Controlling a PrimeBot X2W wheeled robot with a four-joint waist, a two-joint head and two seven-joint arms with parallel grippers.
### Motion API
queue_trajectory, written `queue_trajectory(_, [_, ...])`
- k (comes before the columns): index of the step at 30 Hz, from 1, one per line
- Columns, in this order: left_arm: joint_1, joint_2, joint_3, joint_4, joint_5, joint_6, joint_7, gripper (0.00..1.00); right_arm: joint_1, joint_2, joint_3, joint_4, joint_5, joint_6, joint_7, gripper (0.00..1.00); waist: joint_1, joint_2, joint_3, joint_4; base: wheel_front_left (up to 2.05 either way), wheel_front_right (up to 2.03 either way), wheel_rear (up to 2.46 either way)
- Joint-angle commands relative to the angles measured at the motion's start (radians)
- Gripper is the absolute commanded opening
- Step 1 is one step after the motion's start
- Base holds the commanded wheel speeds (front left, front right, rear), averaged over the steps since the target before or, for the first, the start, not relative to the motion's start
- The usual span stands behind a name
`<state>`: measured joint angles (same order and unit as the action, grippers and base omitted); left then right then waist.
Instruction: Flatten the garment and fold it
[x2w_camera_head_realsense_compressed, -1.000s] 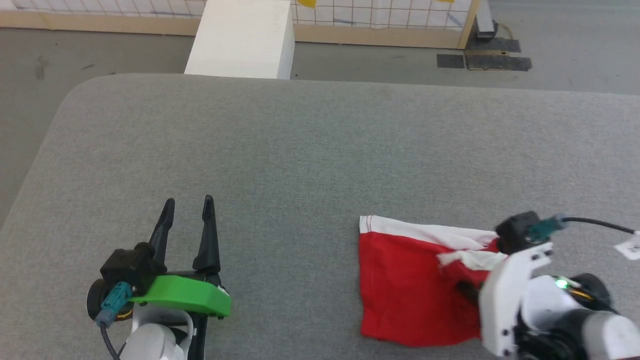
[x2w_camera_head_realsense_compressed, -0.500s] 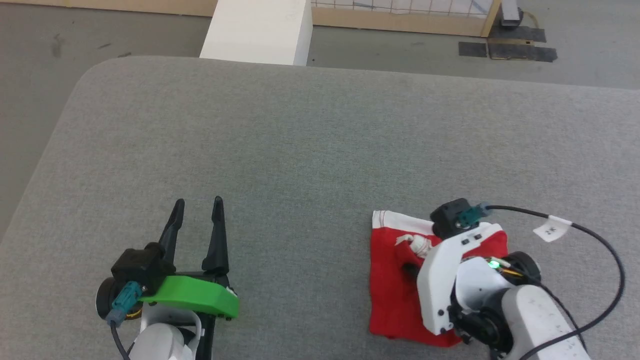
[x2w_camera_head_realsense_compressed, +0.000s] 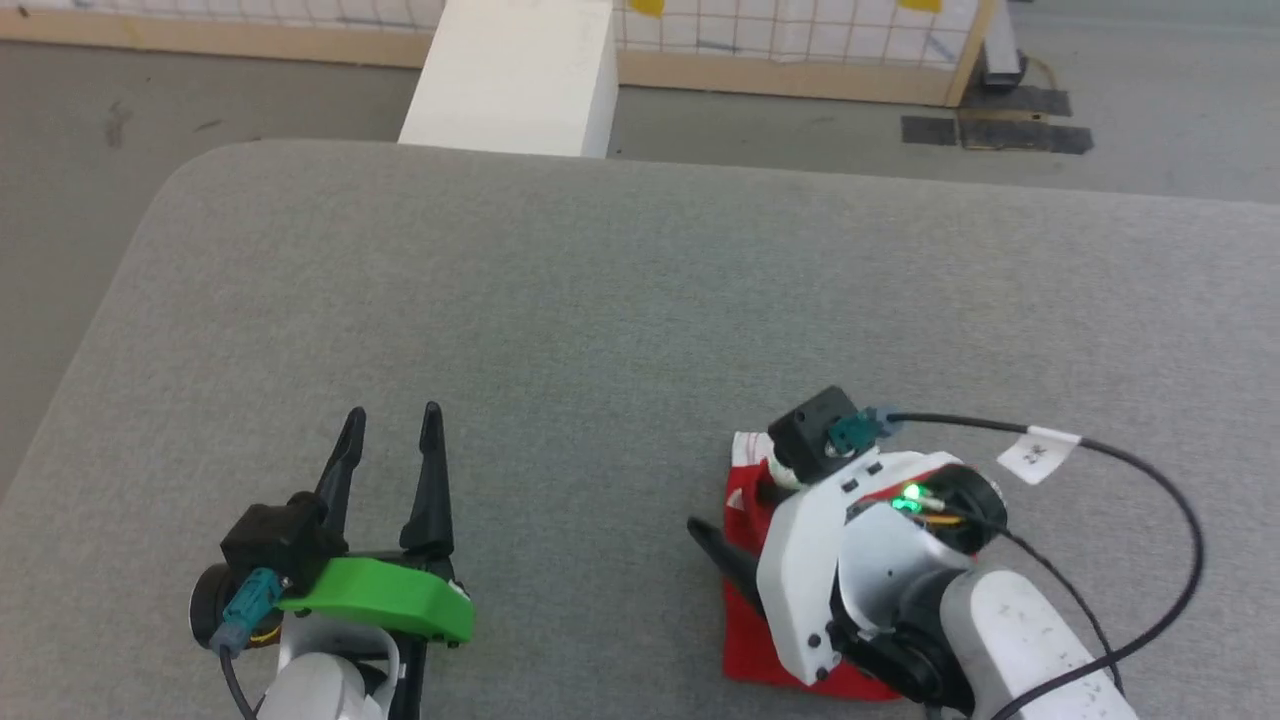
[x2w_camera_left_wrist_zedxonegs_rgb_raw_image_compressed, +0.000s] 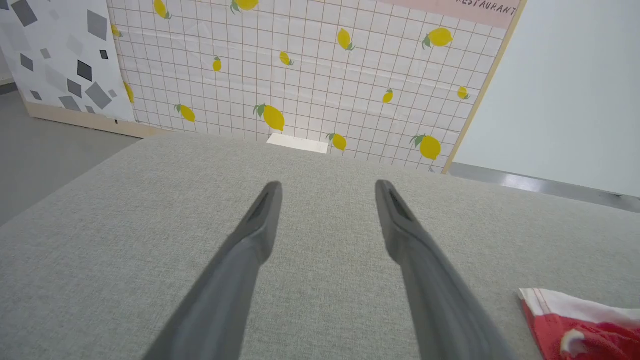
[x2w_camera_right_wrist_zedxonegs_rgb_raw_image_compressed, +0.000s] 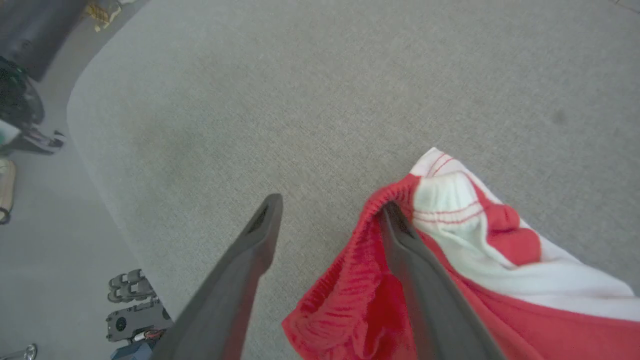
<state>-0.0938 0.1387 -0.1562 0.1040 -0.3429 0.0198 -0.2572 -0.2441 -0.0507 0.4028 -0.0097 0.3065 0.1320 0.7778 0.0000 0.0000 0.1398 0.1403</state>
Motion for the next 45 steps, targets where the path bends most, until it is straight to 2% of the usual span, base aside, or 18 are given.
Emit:
queue_trajectory(1, [0.015, 0.004, 0.001, 0.001, 0.007, -0.004, -0.005, 1.00, 0.000, 0.000, -0.002, -0.033, -0.012, -0.001, 0.004, 1.00, 0.0000, 0.0000, -0.022, -0.025, 0.00, 0.00, 0.00])
queue_trajectory(6, [0.023, 0.010, 0.003, -0.001, 0.006, -0.005, -0.005, 1.00, 0.044, -0.020, -0.016, -0.145, -0.026, -0.001, 0.065, 1.00, 0.0000, 0.0000, -0.037, -0.068, 0.00, 0.00, 0.00])
queue_trajectory(10, [0.023, 0.013, 0.001, -0.009, 0.006, -0.002, -0.003, 1.00, 0.086, -0.045, -0.022, -0.180, -0.013, -0.001, 0.130, 1.00, 0.0000, 0.0000, -0.036, -0.098, 0.00, 0.00, 0.00])
queue_trajectory(16, [0.014, 0.014, -0.003, -0.016, 0.005, 0.002, -0.001, 1.00, 0.119, -0.035, -0.040, -0.203, 0.008, -0.001, 0.115, 1.00, 0.0000, 0.0000, -0.023, -0.119, 0.00, 0.00, 0.00])
queue_trajectory(23, [0.007, 0.020, -0.005, -0.022, 0.006, 0.004, -0.002, 1.00, 0.147, -0.020, -0.209, -0.227, -0.104, -0.001, 0.059, 1.00, 0.0000, 0.0000, -0.007, -0.114, 0.00, 0.00, 0.00])
queue_trajectory(28, [0.009, 0.021, -0.004, -0.026, 0.005, 0.008, -0.002, 1.00, 0.201, -0.014, -0.306, -0.198, -0.202, -0.001, 0.090, 1.00, 0.0000, 0.0000, 0.004, -0.105, 0.00, 0.00, 0.00])
queue_trajectory(33, [0.000, 0.016, -0.008, -0.026, 0.002, 0.006, -0.003, 1.00, 0.230, -0.004, -0.342, -0.123, -0.214, -0.001, 0.100, 1.00, 0.0000, 0.0000, 0.018, -0.092, 0.00, 0.00, 0.00])
queue_trajectory(44, [-0.012, 0.016, -0.008, -0.023, 0.006, 0.004, -0.004, 1.00, 0.197, 0.000, -0.304, 0.081, -0.167, -0.001, 0.023, 1.00, 0.0000, 0.0000, 0.031, -0.075, 0.00, 0.00, 0.00])
queue_trajectory(45, [-0.012, 0.015, -0.008, -0.022, 0.005, 0.004, -0.004, 1.00, 0.193, 0.000, -0.303, 0.097, -0.166, -0.001, 0.017, 0.55, 0.0000, 0.0000, 0.030, -0.075, 0.00, 0.00, 0.00])
